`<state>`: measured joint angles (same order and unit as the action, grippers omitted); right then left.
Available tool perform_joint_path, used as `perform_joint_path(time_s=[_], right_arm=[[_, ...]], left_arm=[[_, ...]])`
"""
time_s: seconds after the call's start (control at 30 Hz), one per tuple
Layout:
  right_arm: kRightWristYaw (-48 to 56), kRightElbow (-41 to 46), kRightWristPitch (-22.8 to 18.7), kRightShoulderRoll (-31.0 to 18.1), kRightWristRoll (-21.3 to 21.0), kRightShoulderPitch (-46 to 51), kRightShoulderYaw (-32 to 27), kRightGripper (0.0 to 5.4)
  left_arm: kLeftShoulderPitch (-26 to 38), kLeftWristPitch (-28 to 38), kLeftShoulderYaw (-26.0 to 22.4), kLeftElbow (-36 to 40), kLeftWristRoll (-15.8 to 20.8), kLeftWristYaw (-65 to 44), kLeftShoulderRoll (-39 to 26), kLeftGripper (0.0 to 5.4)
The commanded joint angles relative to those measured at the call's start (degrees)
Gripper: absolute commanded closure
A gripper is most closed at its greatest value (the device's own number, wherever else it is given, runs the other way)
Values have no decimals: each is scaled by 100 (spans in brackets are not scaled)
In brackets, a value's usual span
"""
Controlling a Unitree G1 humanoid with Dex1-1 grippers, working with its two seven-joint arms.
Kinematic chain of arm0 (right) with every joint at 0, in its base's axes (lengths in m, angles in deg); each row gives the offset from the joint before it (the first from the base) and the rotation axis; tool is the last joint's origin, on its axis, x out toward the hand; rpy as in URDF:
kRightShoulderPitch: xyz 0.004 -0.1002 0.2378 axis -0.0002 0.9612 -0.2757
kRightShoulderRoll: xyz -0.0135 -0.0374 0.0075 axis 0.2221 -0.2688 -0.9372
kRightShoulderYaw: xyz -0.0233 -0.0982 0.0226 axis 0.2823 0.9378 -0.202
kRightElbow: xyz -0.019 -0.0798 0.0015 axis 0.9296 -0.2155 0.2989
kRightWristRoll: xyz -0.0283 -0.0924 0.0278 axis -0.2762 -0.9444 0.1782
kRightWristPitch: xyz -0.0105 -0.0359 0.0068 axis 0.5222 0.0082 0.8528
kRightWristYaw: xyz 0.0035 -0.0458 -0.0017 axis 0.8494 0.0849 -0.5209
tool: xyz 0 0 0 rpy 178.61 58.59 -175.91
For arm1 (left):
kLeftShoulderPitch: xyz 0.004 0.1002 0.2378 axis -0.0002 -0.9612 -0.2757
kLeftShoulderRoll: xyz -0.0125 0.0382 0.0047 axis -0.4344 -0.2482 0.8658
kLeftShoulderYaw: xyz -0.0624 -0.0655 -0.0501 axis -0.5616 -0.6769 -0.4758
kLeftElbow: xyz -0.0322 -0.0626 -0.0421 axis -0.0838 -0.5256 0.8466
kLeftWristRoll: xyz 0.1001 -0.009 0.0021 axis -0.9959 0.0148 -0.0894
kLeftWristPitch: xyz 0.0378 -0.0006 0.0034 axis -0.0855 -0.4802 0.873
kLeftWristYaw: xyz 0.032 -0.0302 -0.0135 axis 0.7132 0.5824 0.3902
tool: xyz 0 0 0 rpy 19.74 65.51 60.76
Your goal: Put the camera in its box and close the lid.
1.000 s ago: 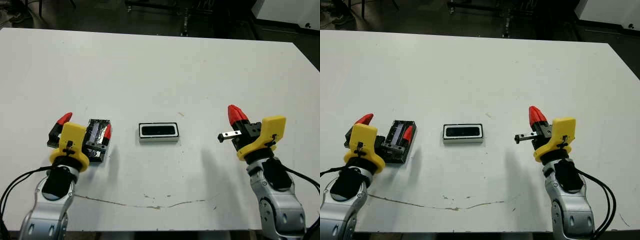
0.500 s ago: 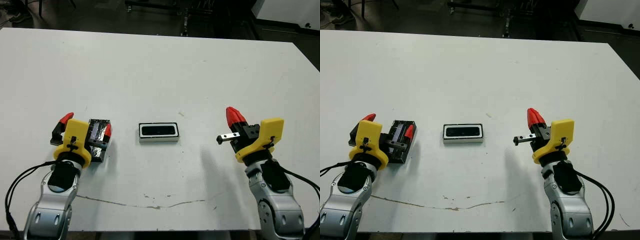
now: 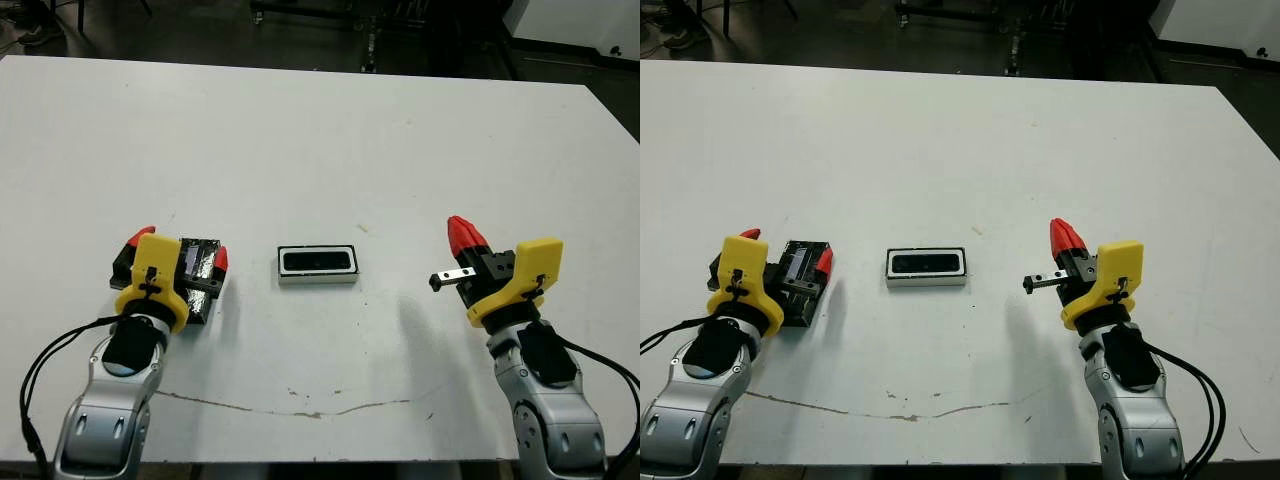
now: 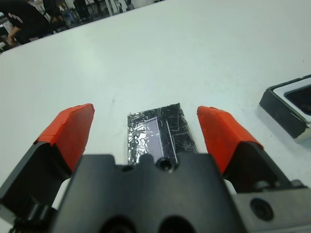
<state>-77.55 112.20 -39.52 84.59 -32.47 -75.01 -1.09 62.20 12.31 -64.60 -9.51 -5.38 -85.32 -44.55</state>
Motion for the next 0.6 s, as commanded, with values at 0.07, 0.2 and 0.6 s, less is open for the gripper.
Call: perform_joint_path(time_s=[0.07, 0.2, 0.6], right_arm=[[-39, -31, 47, -35, -12, 50, 3, 539], [-40, -17, 14, -28, 12, 61, 4, 539], [-35, 6, 44, -20, 42, 77, 38, 539]], left_arm=[[28, -214, 37, -26, -47, -11, -66, 0], [22, -366, 115, -18, -172, 14, -138, 0], [79, -792, 255, -159, -359, 36, -209, 0]])
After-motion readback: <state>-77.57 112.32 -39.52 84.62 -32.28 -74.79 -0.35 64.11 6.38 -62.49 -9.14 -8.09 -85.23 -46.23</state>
